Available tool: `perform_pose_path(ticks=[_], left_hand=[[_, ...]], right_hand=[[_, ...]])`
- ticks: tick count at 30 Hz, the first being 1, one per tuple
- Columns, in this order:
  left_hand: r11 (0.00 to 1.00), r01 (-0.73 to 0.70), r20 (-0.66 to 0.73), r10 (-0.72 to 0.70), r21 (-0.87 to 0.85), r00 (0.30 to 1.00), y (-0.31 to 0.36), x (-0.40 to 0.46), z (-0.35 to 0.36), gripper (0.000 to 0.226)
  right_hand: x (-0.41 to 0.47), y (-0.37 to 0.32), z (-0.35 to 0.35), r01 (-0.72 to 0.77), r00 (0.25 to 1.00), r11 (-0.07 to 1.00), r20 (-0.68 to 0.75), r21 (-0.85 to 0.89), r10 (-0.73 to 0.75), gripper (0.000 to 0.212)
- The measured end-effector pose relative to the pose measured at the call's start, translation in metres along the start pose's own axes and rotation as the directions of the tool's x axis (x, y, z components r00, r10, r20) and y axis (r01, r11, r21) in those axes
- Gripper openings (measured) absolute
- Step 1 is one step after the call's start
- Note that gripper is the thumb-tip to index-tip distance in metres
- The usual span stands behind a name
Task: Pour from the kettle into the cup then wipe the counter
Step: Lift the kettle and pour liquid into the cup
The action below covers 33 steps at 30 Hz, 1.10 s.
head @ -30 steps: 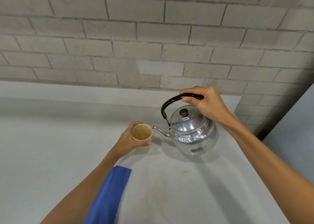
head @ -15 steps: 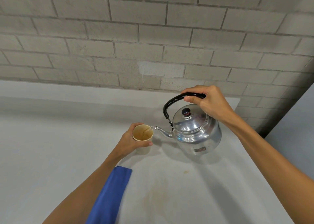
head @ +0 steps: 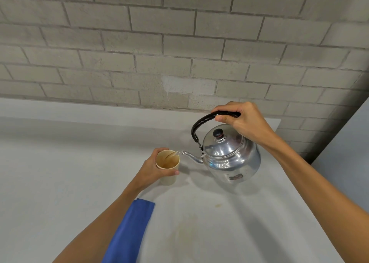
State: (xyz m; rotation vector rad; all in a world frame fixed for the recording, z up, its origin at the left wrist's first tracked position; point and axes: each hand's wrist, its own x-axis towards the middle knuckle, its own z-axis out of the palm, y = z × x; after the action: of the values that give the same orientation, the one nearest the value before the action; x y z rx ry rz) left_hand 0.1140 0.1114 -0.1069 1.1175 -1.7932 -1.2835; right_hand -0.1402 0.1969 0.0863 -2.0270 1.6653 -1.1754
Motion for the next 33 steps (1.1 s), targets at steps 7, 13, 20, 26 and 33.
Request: perform_pose_path(ticks=[7,13,20,26,33], left_hand=[[1.000,-0.005,0.002,0.005,0.000,1.000,0.000,0.000,0.000,0.078],[1.000,-0.005,0.009,0.005,0.005,1.000,0.000,0.000,-0.001,0.079],[1.000,-0.006,0.005,0.006,0.017,1.000,0.000,0.000,-0.001,0.080],[1.000,-0.005,0.004,0.005,0.030,1.000,0.001,0.000,-0.001,0.080],[1.000,-0.006,0.009,0.006,0.018,1.000,0.001,0.000,-0.001,0.080]], right_hand=[[0.000,-0.002,-0.002,0.005,1.000,1.000,0.002,-0.008,-0.005,0.023],[0.000,-0.003,-0.005,0.016,1.000,1.000,0.002,-0.021,-0.016,0.022],[0.000,-0.003,-0.008,0.021,1.000,1.000,0.000,-0.023,-0.021,0.023],[-0.001,-0.007,-0.009,0.008,1.000,0.999,-0.002,-0.036,-0.008,0.021],[0.000,-0.011,-0.012,0.011,1.000,0.999,0.003,-0.040,-0.011,0.022]])
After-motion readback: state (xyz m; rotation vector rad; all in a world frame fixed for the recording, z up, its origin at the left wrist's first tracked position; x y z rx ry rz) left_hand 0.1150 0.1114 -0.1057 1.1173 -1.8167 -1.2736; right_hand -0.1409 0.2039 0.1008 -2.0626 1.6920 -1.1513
